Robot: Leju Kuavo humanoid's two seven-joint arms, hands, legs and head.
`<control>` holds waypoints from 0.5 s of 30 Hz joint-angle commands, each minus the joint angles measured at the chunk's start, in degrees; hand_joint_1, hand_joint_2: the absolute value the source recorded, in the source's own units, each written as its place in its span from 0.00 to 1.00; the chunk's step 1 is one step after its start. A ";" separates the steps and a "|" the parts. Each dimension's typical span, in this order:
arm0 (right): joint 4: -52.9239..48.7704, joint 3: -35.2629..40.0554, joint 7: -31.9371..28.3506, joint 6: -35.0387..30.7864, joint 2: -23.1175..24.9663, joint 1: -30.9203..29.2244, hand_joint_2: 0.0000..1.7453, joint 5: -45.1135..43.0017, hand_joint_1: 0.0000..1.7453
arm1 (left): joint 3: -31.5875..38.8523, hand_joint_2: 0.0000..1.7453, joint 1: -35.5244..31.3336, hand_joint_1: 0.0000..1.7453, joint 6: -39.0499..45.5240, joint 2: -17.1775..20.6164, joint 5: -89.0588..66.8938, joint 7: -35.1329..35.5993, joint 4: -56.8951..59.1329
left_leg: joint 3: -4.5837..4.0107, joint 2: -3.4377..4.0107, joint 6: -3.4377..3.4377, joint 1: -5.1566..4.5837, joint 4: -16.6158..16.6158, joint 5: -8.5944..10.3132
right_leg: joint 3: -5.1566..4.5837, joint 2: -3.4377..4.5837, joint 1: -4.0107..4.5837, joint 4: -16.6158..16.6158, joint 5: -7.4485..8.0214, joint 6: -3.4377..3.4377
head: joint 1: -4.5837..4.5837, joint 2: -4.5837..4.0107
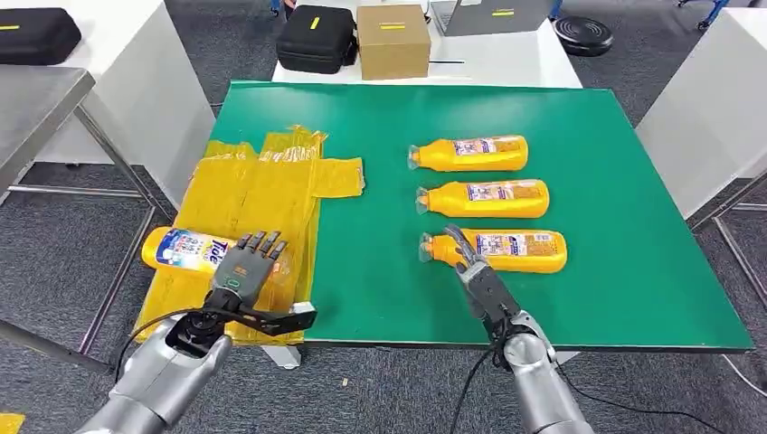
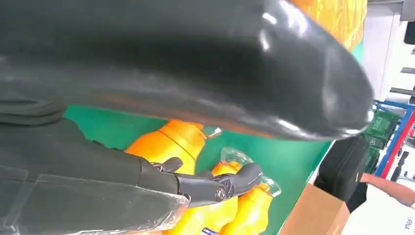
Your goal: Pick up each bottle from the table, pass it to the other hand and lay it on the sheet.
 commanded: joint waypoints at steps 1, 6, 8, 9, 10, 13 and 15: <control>1.84 -1.52 -0.28 -0.20 -0.79 -0.59 0.00 -0.24 0.00 | -3.68 1.00 2.93 0.00 -1.03 3.26 0.05 -0.67 -3.76 | 0.21 0.10 -0.10 0.06 -0.02 -0.11 | 0.21 0.06 0.06 -0.05 -0.07 -0.09 | 0.00 0.00; 1.84 -1.52 -0.28 -0.20 -0.79 -0.59 0.00 -0.24 0.00 | -3.68 1.00 2.93 0.00 -1.03 3.26 0.05 -0.67 -3.76 | 0.17 0.06 -0.08 0.04 -0.02 -0.08 | 0.17 0.04 0.04 -0.04 -0.07 -0.08 | 0.00 0.00; 1.63 -1.52 -0.31 -0.16 -0.71 -0.52 0.00 -0.33 0.00 | -3.39 1.00 3.27 0.00 -0.84 3.40 0.06 -0.65 -4.79 | 0.23 0.09 -0.12 0.07 -0.01 -0.13 | 0.23 0.06 0.08 -0.04 -0.10 -0.12 | -0.02 0.00; 1.43 -1.55 -0.31 -0.19 -0.64 -0.37 0.00 -0.37 0.00 | -3.17 1.00 3.49 0.00 -0.74 3.50 0.18 -0.69 -5.65 | 0.20 0.10 -0.10 0.05 -0.02 -0.11 | 0.19 0.07 0.05 -0.04 -0.08 -0.10 | -0.02 0.00; 1.13 -1.53 -0.12 -0.11 -0.57 -0.19 0.00 -0.40 0.00 | -2.63 1.00 3.73 0.00 -0.47 3.36 0.31 -0.54 -6.61 | 0.13 0.08 -0.07 0.03 -0.02 -0.07 | 0.13 0.05 0.03 -0.03 -0.05 -0.07 | 0.00 0.00; 0.15 -1.61 0.49 -0.07 -0.26 0.28 0.00 -0.24 0.00 | -1.44 1.00 4.19 0.00 1.11 2.88 0.28 0.46 -9.21 | 0.23 0.11 -0.12 0.09 0.01 -0.15 | 0.23 0.07 0.10 -0.04 -0.11 -0.12 | -0.02 0.00; -0.39 -1.64 0.92 0.04 0.01 0.31 0.00 -0.01 0.00 | -0.34 1.00 4.47 0.00 2.13 2.48 0.35 1.22 -10.98 | 0.07 0.05 -0.07 0.04 0.01 -0.06 | 0.07 0.03 0.05 -0.01 -0.05 -0.07 | -0.02 0.00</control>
